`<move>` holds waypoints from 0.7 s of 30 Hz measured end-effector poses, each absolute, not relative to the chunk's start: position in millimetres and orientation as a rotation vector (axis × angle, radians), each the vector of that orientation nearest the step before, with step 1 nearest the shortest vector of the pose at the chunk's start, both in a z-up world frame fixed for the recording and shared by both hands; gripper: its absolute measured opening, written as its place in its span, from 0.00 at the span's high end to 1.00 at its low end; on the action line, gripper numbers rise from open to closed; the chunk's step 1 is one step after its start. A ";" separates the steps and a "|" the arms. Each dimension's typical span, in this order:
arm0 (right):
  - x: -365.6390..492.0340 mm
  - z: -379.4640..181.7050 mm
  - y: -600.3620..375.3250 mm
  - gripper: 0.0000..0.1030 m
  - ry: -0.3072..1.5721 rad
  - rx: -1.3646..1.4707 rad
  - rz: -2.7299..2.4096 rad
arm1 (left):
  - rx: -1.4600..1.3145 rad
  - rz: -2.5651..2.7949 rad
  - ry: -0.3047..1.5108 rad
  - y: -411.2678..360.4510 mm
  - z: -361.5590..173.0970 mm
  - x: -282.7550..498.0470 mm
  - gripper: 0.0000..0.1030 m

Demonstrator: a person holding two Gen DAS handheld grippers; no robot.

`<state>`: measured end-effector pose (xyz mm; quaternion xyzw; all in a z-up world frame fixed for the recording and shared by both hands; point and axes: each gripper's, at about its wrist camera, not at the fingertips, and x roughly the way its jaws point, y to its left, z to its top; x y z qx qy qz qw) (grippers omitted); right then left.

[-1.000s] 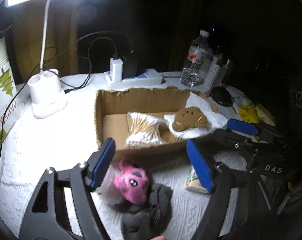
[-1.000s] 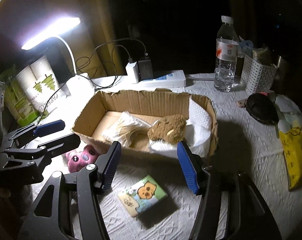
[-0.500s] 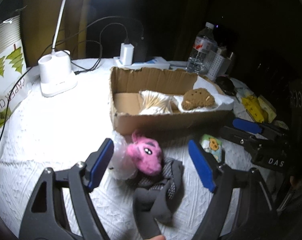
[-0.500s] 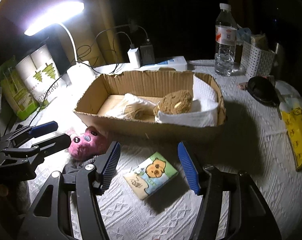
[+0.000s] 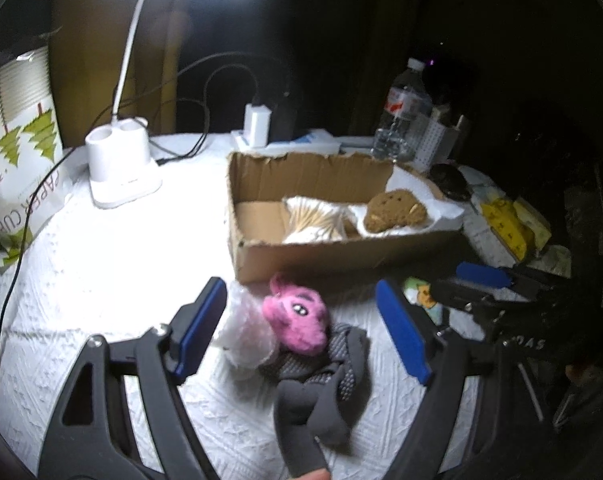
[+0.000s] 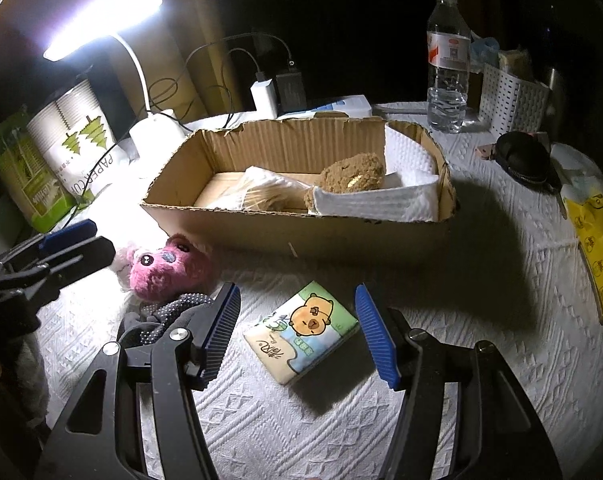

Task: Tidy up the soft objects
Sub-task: 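Withdraw both tools from the box toward the pink plush toy, then grasp the pink plush toy with the left tool while the right tool grasps the tissue pack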

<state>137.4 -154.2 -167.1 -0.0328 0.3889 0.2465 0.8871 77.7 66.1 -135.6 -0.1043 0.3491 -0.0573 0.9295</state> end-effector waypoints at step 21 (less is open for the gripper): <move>155.6 -192.8 -157.4 0.22 0.889 -0.040 0.534 | -0.068 -0.145 0.856 43.2 -186.0 117.6 0.24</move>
